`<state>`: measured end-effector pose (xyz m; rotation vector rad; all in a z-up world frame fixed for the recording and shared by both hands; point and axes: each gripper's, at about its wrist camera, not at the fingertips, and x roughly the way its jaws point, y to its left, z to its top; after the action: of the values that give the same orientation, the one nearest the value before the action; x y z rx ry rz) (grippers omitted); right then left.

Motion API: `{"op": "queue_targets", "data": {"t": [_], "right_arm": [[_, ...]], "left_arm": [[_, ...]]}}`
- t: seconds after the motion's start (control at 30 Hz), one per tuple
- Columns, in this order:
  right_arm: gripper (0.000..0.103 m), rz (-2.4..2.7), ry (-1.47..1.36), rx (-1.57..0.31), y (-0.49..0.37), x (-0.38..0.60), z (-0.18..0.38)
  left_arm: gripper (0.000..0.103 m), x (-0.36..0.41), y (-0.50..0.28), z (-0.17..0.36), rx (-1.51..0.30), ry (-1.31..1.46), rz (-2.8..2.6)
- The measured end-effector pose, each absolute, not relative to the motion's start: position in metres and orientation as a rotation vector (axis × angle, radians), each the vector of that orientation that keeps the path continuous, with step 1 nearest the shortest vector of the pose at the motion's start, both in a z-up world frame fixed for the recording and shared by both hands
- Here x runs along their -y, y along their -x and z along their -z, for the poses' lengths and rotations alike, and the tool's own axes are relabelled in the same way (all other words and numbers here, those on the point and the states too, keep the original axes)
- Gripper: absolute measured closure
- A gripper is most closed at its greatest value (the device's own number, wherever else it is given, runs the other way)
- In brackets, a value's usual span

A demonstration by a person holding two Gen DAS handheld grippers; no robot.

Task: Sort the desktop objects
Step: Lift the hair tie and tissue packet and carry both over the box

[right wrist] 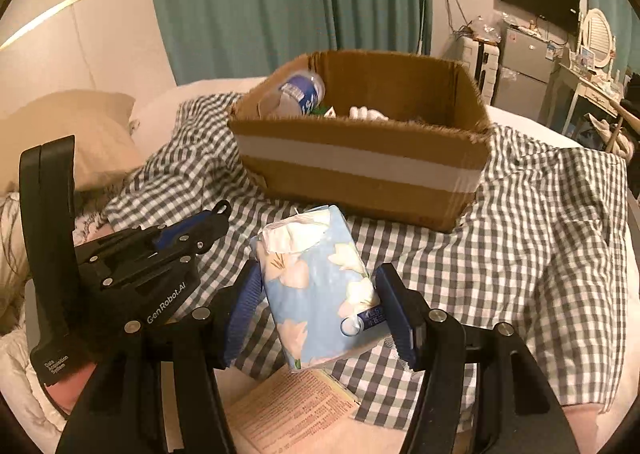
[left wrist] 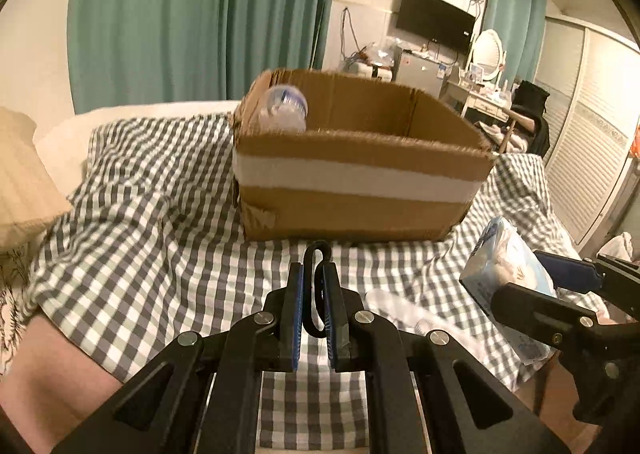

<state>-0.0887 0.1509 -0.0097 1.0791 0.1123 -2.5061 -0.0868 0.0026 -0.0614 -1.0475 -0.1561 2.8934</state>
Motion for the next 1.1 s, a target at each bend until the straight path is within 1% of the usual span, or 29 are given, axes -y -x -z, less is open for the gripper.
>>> {"op": "queue_targets", "data": {"t": [0.27, 0.57, 0.8, 1.1], "right_arm": [[0.044, 2.557, -1.009, -0.08, 0.093, -0.163, -0.023], [0.044, 2.623, -0.915, -0.076, 0.11, -0.171, -0.052], [0.044, 2.671, -0.845, 0.004, 0.137, -0.177, -0.072], [0.044, 2.679, -0.792, 0.012, 0.175, -0.175, -0.087]], "left_arm": [[0.093, -0.015, 0.088, 0.023, 0.106, 0.936, -2.909], [0.093, -0.034, 0.113, -0.016, 0.011, 0.833, -2.911], [0.093, -0.038, 0.144, -0.033, 0.006, 0.82, -2.926], [0.093, -0.034, 0.184, -0.04, 0.01, 0.827, -2.926]]}}
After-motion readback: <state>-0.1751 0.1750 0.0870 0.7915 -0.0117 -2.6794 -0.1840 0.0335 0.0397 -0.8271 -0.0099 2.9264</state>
